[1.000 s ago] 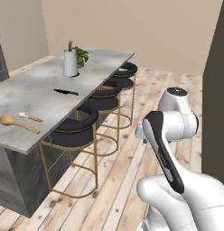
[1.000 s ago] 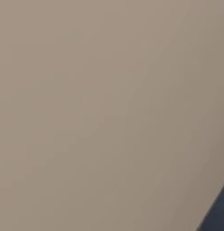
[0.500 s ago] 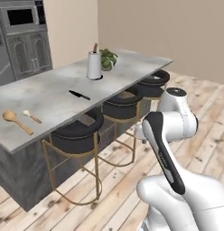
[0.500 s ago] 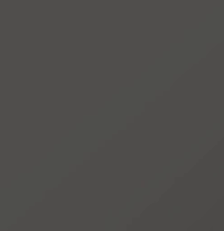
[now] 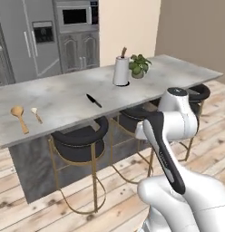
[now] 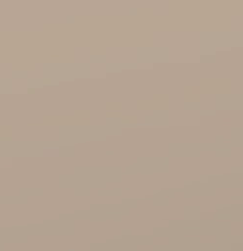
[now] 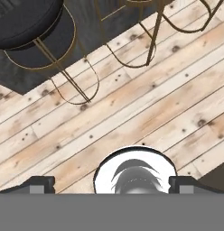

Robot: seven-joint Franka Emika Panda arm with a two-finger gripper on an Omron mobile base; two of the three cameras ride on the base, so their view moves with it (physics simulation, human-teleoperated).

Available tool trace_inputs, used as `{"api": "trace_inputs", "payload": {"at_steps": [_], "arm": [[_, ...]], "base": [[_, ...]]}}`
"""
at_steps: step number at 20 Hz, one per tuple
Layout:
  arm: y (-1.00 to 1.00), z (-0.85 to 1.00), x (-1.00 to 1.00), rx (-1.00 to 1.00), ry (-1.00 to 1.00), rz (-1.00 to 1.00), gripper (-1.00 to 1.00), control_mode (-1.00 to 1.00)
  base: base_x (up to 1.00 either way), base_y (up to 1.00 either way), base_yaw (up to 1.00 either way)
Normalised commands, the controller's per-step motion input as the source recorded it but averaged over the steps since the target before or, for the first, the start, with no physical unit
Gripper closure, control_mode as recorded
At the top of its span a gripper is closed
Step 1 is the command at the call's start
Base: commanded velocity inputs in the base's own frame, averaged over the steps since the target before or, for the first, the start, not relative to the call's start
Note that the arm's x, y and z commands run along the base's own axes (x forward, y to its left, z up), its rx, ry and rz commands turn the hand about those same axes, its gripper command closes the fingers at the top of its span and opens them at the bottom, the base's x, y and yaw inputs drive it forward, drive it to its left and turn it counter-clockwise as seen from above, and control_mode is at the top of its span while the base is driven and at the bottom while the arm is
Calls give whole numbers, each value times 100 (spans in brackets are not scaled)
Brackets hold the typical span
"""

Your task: Pick up the metallic utensils from the counter and place them in the open drawer. Make sure not to pick up any wooden utensils.

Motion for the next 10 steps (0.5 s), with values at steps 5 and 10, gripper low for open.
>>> {"api": "trace_inputs", "payload": {"at_steps": [5, 10], "arm": [[0, 0, 0, 0, 0, 0, -100, 100], [0, 0, 0, 0, 0, 0, -100, 100]], "base": [[55, -73, 60], [49, -68, 25]]}}
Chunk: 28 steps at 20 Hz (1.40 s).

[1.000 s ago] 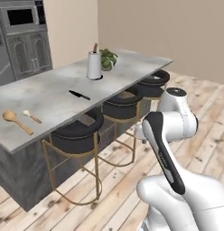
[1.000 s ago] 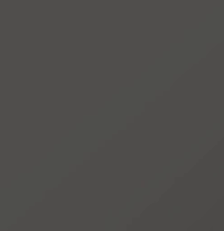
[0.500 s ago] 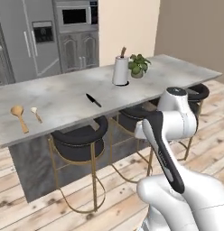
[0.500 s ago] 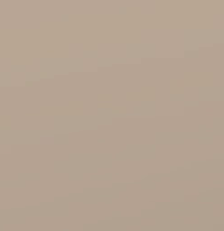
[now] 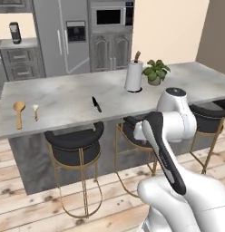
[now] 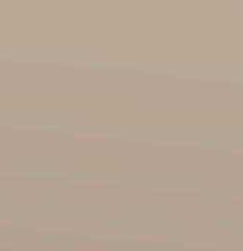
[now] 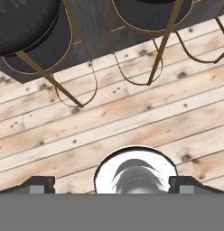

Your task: Pick up the metallic utensils from the counter and place them in the open drawer. Make sure not to pick up any wooden utensils.

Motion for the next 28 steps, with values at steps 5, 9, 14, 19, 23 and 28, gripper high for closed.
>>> {"api": "trace_inputs", "payload": {"at_steps": [5, 9, 14, 19, 23, 28], "arm": [[0, 0, 0, 0, 0, 0, -100, 100], [0, 0, 0, 0, 0, 0, -100, 100], [0, 0, 0, 0, 0, 0, -100, 100], [0, 0, 0, 0, 0, 0, -100, 100], [0, 0, 0, 0, 0, 0, -100, 100], [0, 0, 0, 0, 0, 0, -100, 100]], "base": [[74, -35, 20], [47, 28, 0], [52, 48, 0], [46, 36, 0], [66, 31, 0], [31, 16, 0]]}}
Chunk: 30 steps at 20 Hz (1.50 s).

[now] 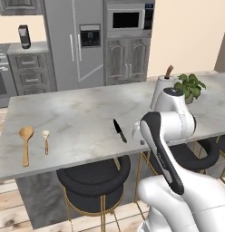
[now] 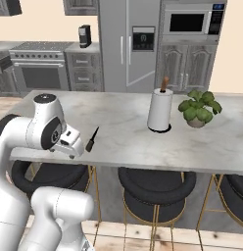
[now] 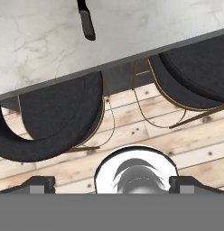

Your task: Pick up the metallic utensils from the counter and place them in the open drawer. Make sure not to pick up any wooden utensils.

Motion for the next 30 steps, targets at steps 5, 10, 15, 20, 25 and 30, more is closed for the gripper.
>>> {"api": "trace_inputs", "payload": {"at_steps": [5, 10, 15, 20, 25, 30], "arm": [[0, 0, 8, 0, 0, 0, -100, -100], [1, 0, 67, 0, 0, 3, -100, -100], [2, -15, 100, -1, 6, 2, -100, -100], [11, -41, 95, -6, -4, 2, -100, -100], [21, -59, 94, -5, 1, 6, -100, -100], [15, -59, 70, -6, 3, 4, -100, -100]], "base": [[32, 11, 0], [0, 0, 0], [0, 0, 0], [0, 0, 0], [0, 0, 0], [0, 0, 0]]}}
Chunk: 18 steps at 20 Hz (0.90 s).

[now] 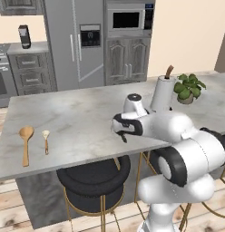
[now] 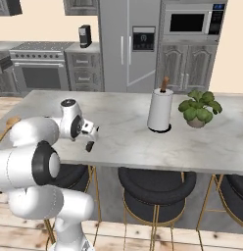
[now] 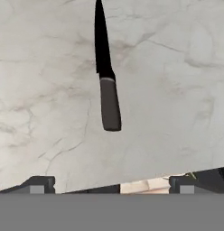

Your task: Pick up the metallic utensils from the counter and place them in the open drawer. Make sure not to pick up any wooden utensils.

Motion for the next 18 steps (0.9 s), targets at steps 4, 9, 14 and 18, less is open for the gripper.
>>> {"api": "trace_inputs", "payload": {"at_steps": [4, 9, 14, 18], "arm": [[0, -58, 53, 1, 10, 11, -100, -100], [0, -39, 58, 0, 23, 4, -100, -100], [0, -24, 27, 0, 14, 0, -100, -100], [11, -30, 12, 0, 0, 3, -100, -100]], "base": [[0, 0, 0], [0, 0, 0], [0, 0, 0], [0, 0, 0]]}}
